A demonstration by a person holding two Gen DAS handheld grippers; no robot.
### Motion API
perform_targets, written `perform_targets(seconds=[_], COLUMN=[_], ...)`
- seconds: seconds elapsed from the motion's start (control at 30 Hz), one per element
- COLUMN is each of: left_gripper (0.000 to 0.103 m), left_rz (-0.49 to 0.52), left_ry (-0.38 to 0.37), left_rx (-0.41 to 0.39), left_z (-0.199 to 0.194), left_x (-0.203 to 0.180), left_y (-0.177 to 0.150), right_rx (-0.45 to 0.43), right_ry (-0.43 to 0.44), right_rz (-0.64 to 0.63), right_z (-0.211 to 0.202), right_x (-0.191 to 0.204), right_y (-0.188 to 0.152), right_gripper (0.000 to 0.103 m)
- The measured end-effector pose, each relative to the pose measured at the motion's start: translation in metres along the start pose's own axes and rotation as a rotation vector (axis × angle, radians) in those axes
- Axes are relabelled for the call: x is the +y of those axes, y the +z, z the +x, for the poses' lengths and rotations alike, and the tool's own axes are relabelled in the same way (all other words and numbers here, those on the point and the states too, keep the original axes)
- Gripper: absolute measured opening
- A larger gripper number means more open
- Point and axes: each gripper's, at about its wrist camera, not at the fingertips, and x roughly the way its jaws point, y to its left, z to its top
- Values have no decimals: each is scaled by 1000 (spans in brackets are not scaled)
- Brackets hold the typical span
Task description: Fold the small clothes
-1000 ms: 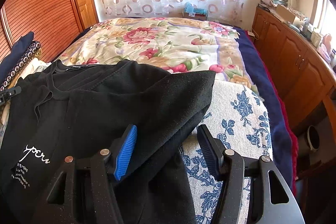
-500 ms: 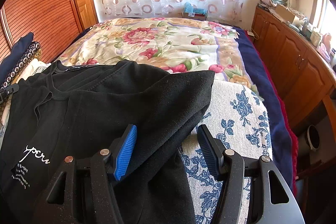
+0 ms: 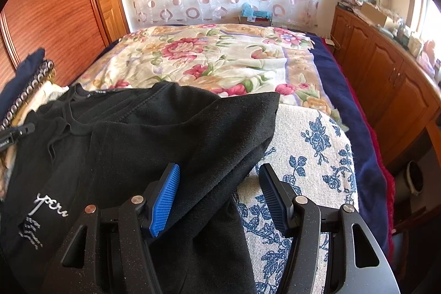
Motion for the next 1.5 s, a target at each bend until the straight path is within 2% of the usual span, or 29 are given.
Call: perform_targets(seconds=[0.13, 0.27, 0.4, 0.6, 0.63, 0.67, 0.7, 0.8, 0.9, 1.0, 1.13, 1.4, 1.5], left_gripper=[8, 7, 7, 7, 7, 6, 6, 6, 6, 6, 6, 6, 6], left_rz=[37, 41, 23, 47, 56, 67, 77, 94, 98, 96, 102, 95, 87], left_ry=[-13, -29, -57, -85, -87, -85, -77, -98, -114, -127, -132, -131, -139], left_rx=[-63, -104, -138, -181, -186, -190, -197, -227, -269, -304, -342, -316, -294], left_z=[-24, -38, -51, -73, -75, -79, -83, -101, -127, -150, -183, -218, -229], left_x=[-10, -9, -6, -15, -17, -21, -24, -26, -22, -16, -5, 17, 19], left_y=[9, 13, 14, 14, 14, 13, 11, 5, -3, -11, -33, -102, -128], right_rx=[-22, 6, 27, 49, 51, 58, 67, 29, -79, -158, -212, -230, -225], right_ry=[-36, -32, 69, 141, 149, 160, 169, 163, 193, 190, 176, 191, 169], right_rz=[43, 70, 88, 61, 55, 50, 43, -10, -32, -57, -87, -35, -30], right_z=[-11, -5, 8, 25, 28, 30, 31, 21, -21, -69, -120, -191, -213], right_x=[-19, -36, -44, -36, -32, -29, -26, -22, -15, -14, -14, -33, -31], right_y=[3, 8, 18, 33, 35, 36, 37, 38, 29, 8, -30, -131, -165], right_gripper=[62, 62, 62, 60, 46, 26, 13, 10, 10, 10, 10, 10, 10])
